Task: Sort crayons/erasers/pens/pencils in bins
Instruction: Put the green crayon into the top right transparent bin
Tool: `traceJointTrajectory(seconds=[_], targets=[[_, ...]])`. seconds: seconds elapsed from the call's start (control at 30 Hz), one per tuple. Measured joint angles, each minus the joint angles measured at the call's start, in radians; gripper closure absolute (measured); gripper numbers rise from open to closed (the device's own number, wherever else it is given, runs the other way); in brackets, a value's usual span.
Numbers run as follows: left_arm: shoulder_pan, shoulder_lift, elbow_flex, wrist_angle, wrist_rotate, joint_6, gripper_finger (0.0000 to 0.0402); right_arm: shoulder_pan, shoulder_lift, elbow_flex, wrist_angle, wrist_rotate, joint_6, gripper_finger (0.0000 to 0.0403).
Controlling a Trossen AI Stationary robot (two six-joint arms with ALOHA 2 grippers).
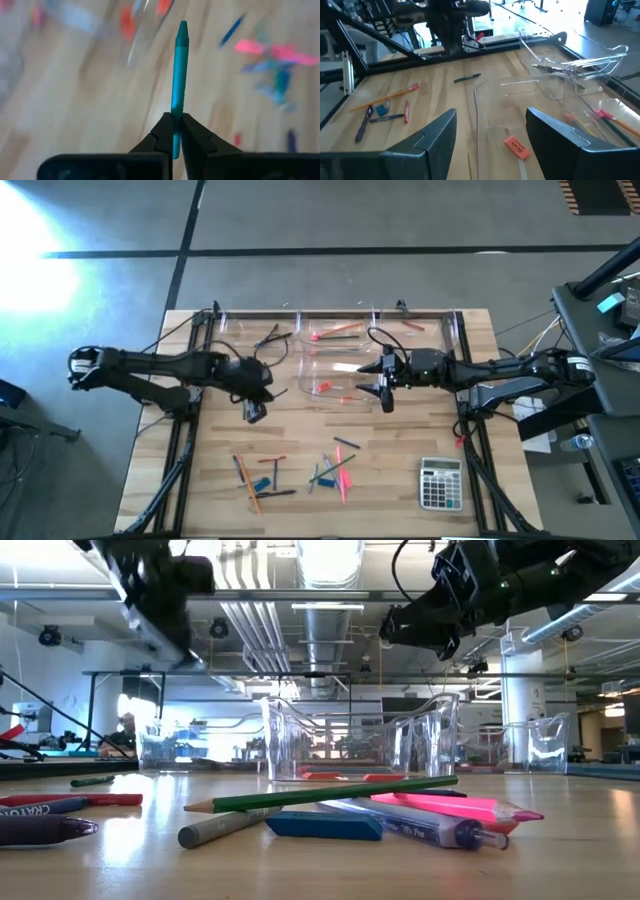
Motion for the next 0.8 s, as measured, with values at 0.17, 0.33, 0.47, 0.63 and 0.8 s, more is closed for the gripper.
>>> traceJointTrajectory(seconds=[0.17,0.33,0.47,0.63,0.8], targets=[[0.033,0.005,0.085,0.12,-0.002,0.132,0.0401,0.0,-0.036,0.0,-0.002,0.0,0.012,0.0177],[0.111,0.104,0.232,0.139,0.037,0.285,0.0401,0.005,-0.1,-0.004,0.01,-0.001,0.028,0.0177],[0.161,0.196,0.321,0.266,0.166,0.368,0.0401,0.005,-0.096,-0.01,0.121,-0.001,0.06,0.0177],[0.184,0.31,0.347,0.472,0.322,0.387,0.0401,0.004,-0.076,-0.011,0.184,-0.019,0.002,0.0177],[0.193,0.4,0.347,0.614,0.369,0.384,0.0401,0.004,-0.052,-0.002,0.271,-0.019,-0.054,0.0174]])
